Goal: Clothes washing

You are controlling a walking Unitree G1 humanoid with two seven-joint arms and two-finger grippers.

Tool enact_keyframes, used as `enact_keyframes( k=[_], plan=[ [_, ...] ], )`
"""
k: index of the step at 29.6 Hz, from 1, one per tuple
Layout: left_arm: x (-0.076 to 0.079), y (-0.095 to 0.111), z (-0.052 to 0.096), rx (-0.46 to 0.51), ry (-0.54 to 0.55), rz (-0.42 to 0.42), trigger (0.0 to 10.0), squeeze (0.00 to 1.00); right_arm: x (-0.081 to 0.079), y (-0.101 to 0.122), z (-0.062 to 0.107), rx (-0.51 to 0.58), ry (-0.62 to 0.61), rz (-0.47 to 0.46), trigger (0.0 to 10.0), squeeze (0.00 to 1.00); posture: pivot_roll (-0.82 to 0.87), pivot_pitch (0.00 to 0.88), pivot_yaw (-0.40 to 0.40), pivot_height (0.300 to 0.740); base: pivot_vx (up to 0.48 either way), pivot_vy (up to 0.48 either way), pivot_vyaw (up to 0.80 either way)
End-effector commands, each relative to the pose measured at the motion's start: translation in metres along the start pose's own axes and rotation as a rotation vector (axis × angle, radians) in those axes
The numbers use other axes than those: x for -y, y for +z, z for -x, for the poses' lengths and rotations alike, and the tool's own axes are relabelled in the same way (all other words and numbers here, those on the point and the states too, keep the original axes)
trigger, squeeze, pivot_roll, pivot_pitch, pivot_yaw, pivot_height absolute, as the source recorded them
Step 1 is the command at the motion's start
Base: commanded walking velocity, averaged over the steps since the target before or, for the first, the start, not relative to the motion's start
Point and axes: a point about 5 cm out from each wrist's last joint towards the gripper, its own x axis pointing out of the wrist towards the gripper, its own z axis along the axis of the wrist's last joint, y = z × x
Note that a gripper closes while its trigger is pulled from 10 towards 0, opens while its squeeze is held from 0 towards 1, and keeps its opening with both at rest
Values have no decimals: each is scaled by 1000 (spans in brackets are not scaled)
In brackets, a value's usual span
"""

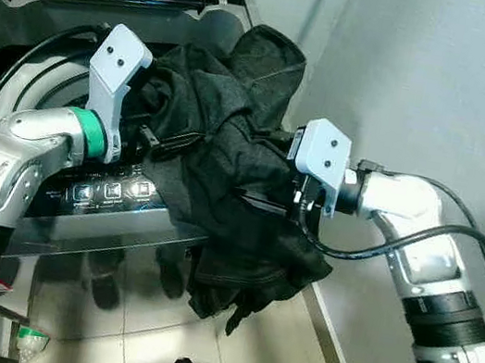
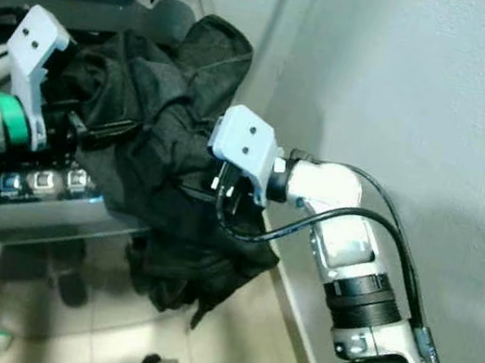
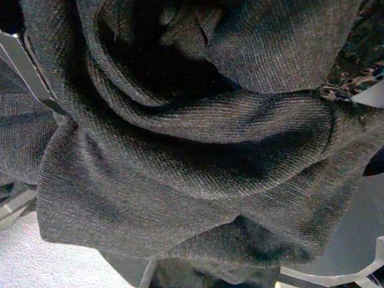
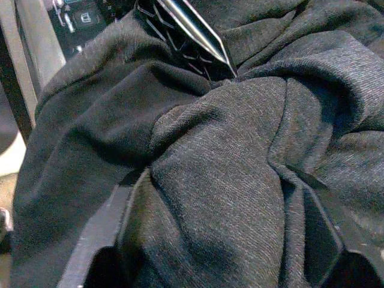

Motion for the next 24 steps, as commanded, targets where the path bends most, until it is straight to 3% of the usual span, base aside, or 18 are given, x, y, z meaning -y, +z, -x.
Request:
enact_keyframes(
  k=[1,4,5,12,16,18,19,20,22,23,24],
  plan=[
    [1,-20,1,-86,0,33,10000,0,-7,-13,-1,-15,17,-81,0,0,93,121,-45,740,0,0,0],
    [1,-18,2,-70,6,23,10000,0,-6,-13,-2,14,1,-116,0,0,95,116,-46,740,0,0,0],
    [-1,-12,6,-46,30,9,10000,0,-4,-12,-5,67,-33,-179,0,0,106,111,-44,740,0,0,0],
    [-3,-8,10,-33,51,-4,10000,0,-3,-11,-8,92,-53,-201,0,0,109,115,-40,740,0,0,0],
    [-11,5,17,22,118,-50,10000,0,4,-5,-12,142,-116,-216,0,0,113,132,-41,740,0,0,0],
    [-16,22,22,117,166,-92,10000,0,6,-1,-14,163,-134,-220,0,0,108,136,-37,740,0,0,0],
    [-17,42,31,217,194,-142,10000,0,8,2,-15,185,-158,-219,0,0,110,141,-35,740,0,0,0],
    [-17,42,31,217,194,-142,10000,0,8,2,-15,185,-158,-219,0,0,110,141,-35,740,0,0,0],
    [-18,64,42,325,222,-199,10000,0,11,6,-15,209,-186,-220,0,0,110,141,-35,740,0,0,0],
    [-16,82,54,405,225,-229,10000,0,15,10,-17,234,-222,-220,0,0,134,149,-38,740,0,0,0],
    [-16,82,54,405,225,-229,10000,0,15,10,-17,234,-222,-220,0,0,134,149,-38,740,0,0,0]
  ],
)
